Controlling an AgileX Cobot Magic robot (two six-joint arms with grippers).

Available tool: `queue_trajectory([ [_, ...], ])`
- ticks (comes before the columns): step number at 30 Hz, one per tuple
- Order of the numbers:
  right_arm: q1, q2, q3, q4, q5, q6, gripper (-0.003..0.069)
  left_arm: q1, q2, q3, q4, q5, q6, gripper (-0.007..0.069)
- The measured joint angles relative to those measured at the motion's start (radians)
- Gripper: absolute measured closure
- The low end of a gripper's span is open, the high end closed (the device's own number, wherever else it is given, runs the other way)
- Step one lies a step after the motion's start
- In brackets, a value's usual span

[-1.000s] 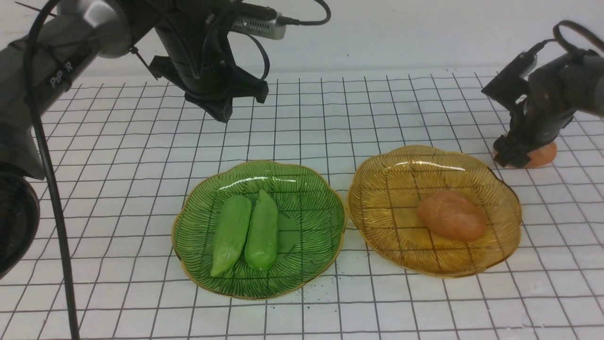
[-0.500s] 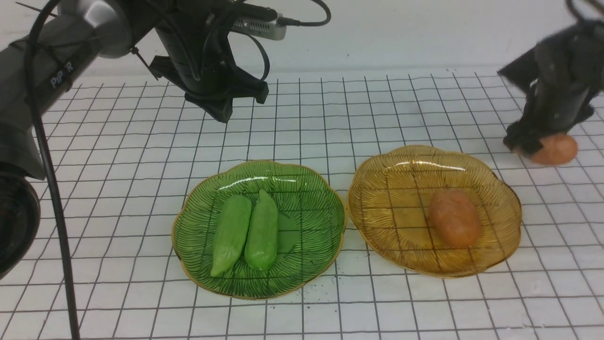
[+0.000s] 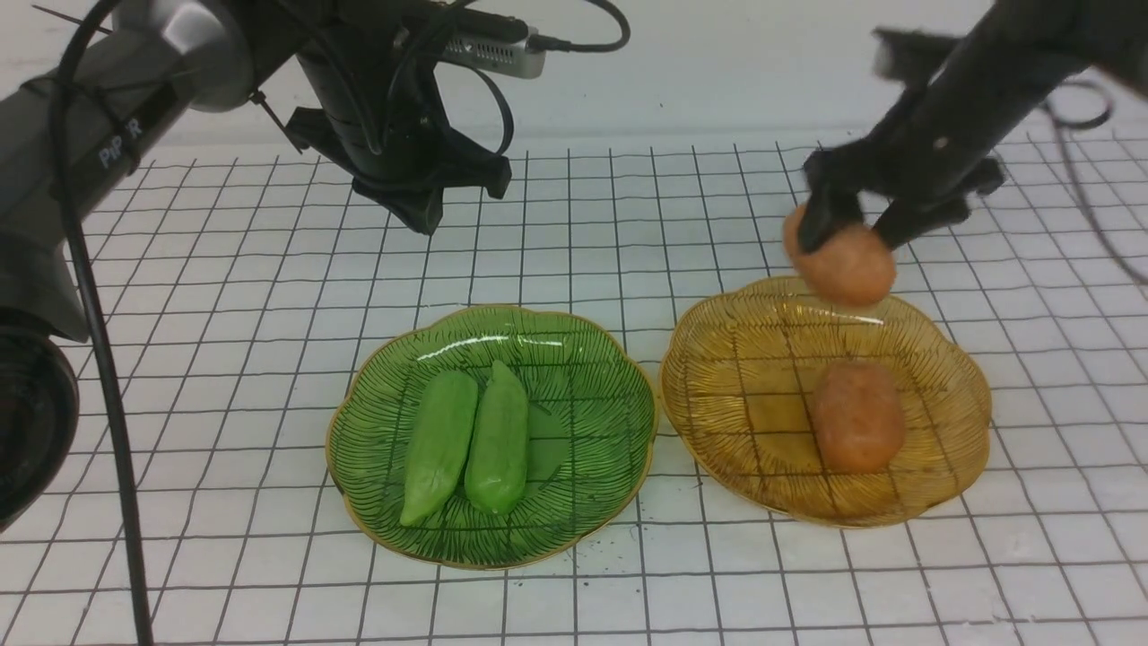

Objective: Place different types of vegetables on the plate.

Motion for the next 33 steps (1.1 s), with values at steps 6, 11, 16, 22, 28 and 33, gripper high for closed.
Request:
queue_trajectory([
  [6,0.079,0.0,0.037,-0.081,0.001,-0.002,0.012,0.0,0.0,0.0,0.0,0.0,0.0,0.0632],
  [11,0.14,0.0,0.053,-0.132,0.001,0.067,-0.0005,0.0,0.0,0.0,0.0,0.0,0.0,0.0632],
  [16,0.154,-0.037,0.105,-0.136,-0.001,0.093,-0.0029,0.0,0.0,0.0,0.0,0.0,0.0,0.0632],
  [22,0.154,-0.239,0.229,-0.151,-0.002,0.112,0.0029,0.0,0.0,0.0,0.0,0.0,0.0,0.0632],
  [28,0.154,-0.602,0.432,-0.162,-0.001,0.123,0.0177,0.0,0.001,0.0,0.0,0.0,0.0,0.0632],
  [33,0.154,-0.857,0.594,-0.17,0.009,0.157,0.0289,0.0,0.001,0.0,-0.002,0.0,0.0,0.0632],
])
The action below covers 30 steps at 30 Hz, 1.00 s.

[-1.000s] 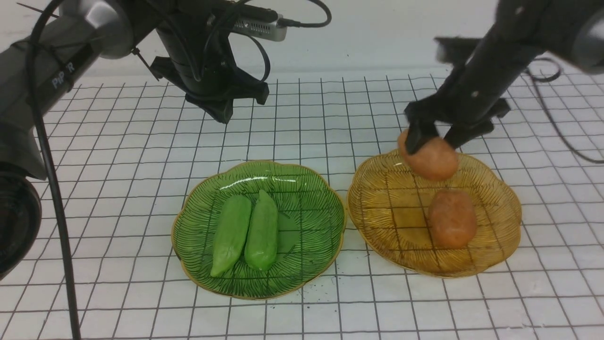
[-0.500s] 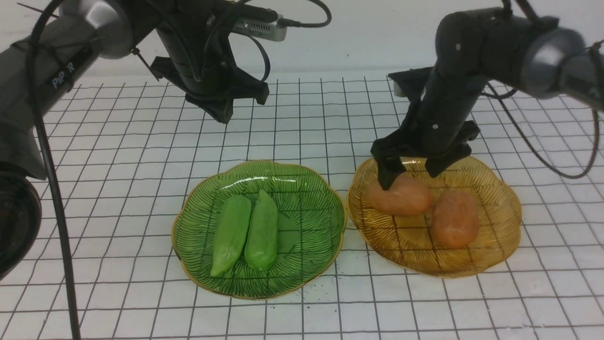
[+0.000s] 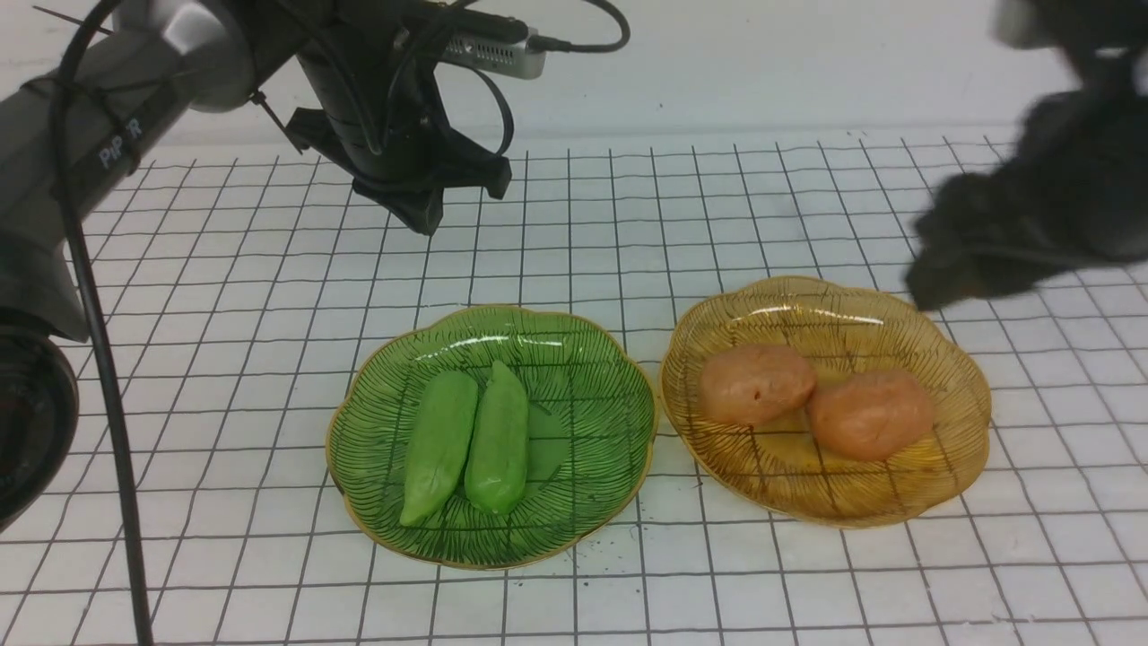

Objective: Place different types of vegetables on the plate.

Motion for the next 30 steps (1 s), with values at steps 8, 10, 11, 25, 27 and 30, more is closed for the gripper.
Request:
queue_trajectory([
  [8,0.0,-0.391,0.301,-0.043,-0.024,0.034,0.0471,0.0,0.0,0.0,-0.015,0.0,0.0,0.0632],
  [10,0.0,-0.523,0.397,-0.05,-0.113,0.042,0.0524,0.0,0.0,0.0,-0.018,0.0,0.0,0.0632],
  [11,0.0,-0.599,0.457,-0.051,-0.169,0.044,0.0546,0.0,0.0,0.0,-0.018,0.0,0.0,0.0632],
  [25,0.0,-1.095,0.953,-0.19,-0.936,0.049,0.0671,0.0,0.0,0.0,-0.018,0.0,0.0,0.0632],
  [27,0.0,-1.095,0.974,-0.201,-0.947,0.049,0.0671,0.0,0.0,0.0,-0.019,0.0,0.0,0.0632],
  [30,0.0,-1.094,0.976,-0.202,-0.936,0.052,0.0671,0.0,0.0,0.0,-0.02,0.0,0.0,0.0632],
])
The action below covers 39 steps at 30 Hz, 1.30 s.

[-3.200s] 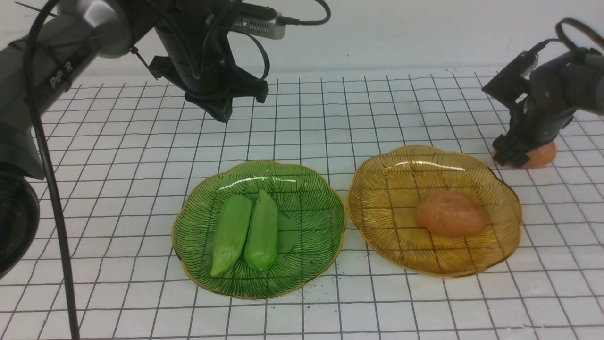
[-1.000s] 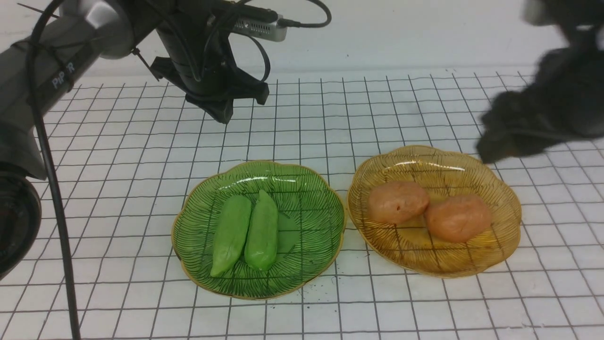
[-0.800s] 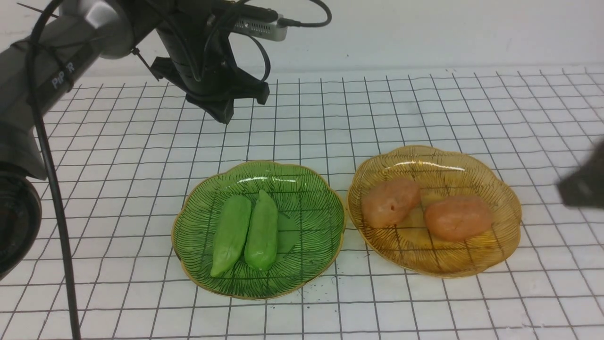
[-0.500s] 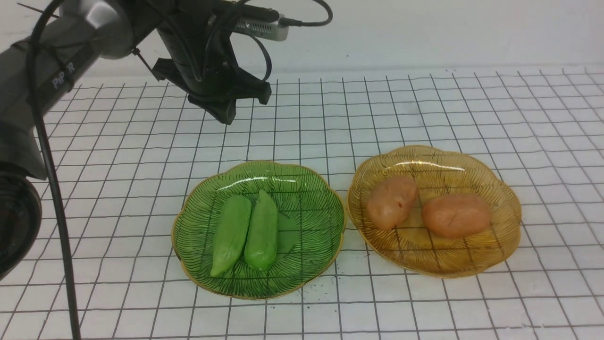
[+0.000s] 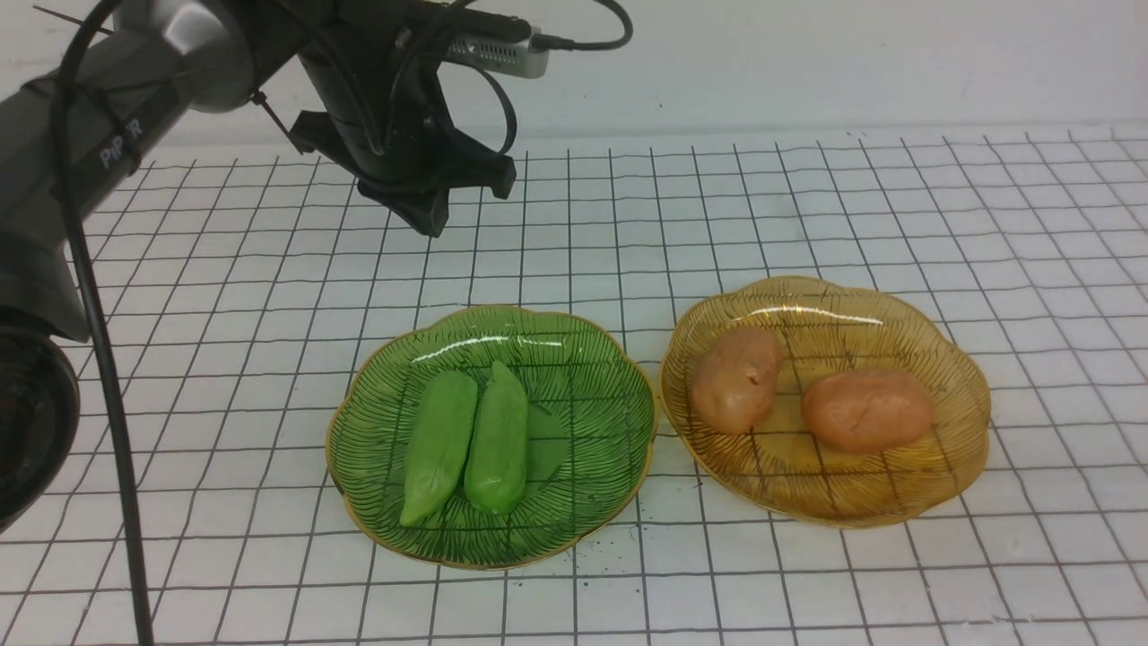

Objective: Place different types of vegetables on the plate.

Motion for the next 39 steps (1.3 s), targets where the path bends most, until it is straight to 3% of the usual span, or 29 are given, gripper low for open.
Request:
queue_trajectory([
  [20,-0.011,-0.056,0.069,0.013,0.062,0.001,0.0673,0.0,0.001,0.0,0.0,0.0,0.0,0.0632],
  [31,-0.238,-0.186,0.361,0.072,0.078,0.001,0.0673,0.0,-0.061,0.002,-0.034,0.0,0.001,0.0632],
  [39,-0.289,-0.198,0.386,0.075,0.085,0.001,0.0673,0.0,-0.238,0.016,-0.088,0.002,0.001,0.0632],
])
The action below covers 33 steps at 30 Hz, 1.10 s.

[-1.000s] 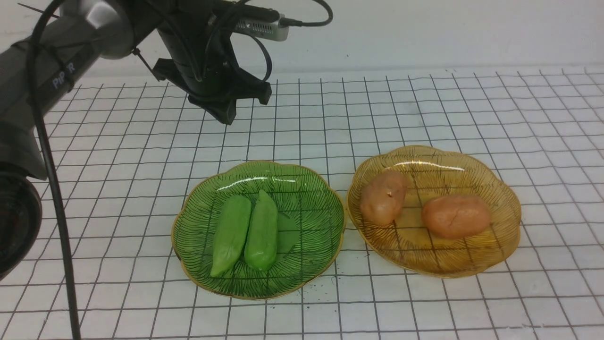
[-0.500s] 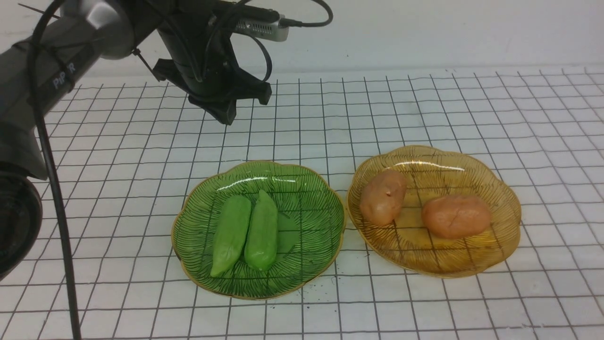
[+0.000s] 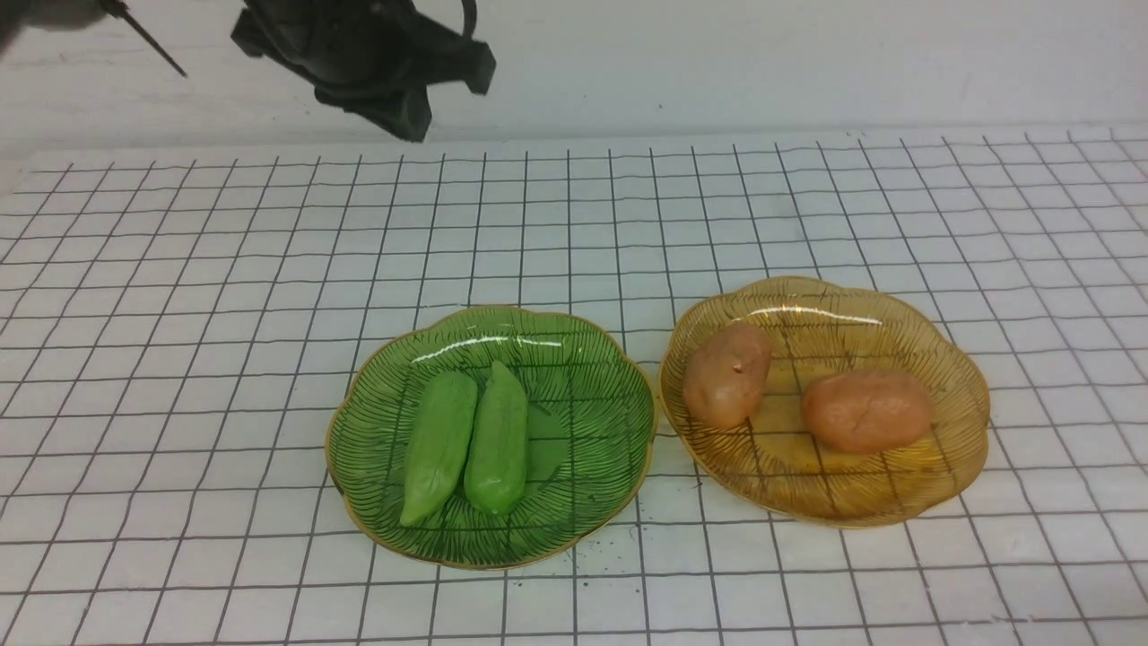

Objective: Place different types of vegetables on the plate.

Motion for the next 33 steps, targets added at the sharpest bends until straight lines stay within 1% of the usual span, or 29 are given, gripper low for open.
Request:
queue_trajectory([
  [5,-0.054,0.0,0.002,0.0,-0.011,0.0,0.0673,-0.001,-0.093,0.062,-0.05,0.0,0.014,0.0632],
  [7,-0.075,0.0,0.003,0.0,-0.015,0.0,0.0673,-0.002,-0.167,0.138,-0.058,0.001,0.038,0.0632],
  [12,-0.078,0.0,0.003,0.0,-0.016,0.0,0.0673,-0.002,-0.323,0.307,-0.032,0.001,0.055,0.0632],
  [15,-0.078,0.0,0.003,0.0,-0.016,0.0,0.0673,-0.002,-0.5,0.513,-0.01,0.002,0.049,0.0632],
  [16,-0.078,0.0,0.003,0.0,-0.016,0.0,0.0673,-0.002,-0.522,0.513,-0.01,0.002,0.049,0.0632],
  [17,-0.078,0.0,0.003,0.0,-0.016,0.0,0.0673,-0.002,-0.633,0.652,-0.008,0.001,0.042,0.0632],
  [19,-0.078,0.0,0.003,0.0,-0.016,0.0,0.0673,-0.002,-0.692,0.72,-0.011,0.001,0.039,0.0632],
  [20,-0.078,0.0,0.003,0.0,-0.016,0.0,0.0673,-0.002,-0.78,0.82,-0.018,-0.015,0.032,0.0632],
  [21,-0.078,0.0,0.003,0.0,-0.017,0.0,0.0673,-0.002,-0.846,0.894,-0.025,-0.048,0.026,0.0632],
  [24,-0.078,0.0,0.003,0.0,-0.017,0.0,0.0673,-0.002,-1.04,1.127,-0.056,-0.24,0.014,0.0632],
  [25,-0.078,0.0,0.003,0.0,-0.017,0.0,0.0673,-0.002,-1.096,1.176,-0.062,-0.292,0.014,0.0632],
  [26,-0.078,0.0,0.003,0.0,-0.017,0.0,0.0673,-0.002,-1.167,1.257,-0.065,-0.386,0.014,0.0632],
  [27,-0.078,0.0,0.003,0.0,-0.017,0.0,0.0673,-0.002,-1.278,1.384,-0.065,-0.554,0.014,0.0632],
  [30,-0.078,0.0,0.003,0.0,-0.017,0.0,0.0673,-0.002,-1.442,1.575,-0.065,-0.855,0.008,0.0632],
  [33,-0.078,0.0,0.003,0.0,-0.017,0.0,0.0673,-0.002,-1.564,1.691,-0.072,-1.054,0.004,0.0632],
])
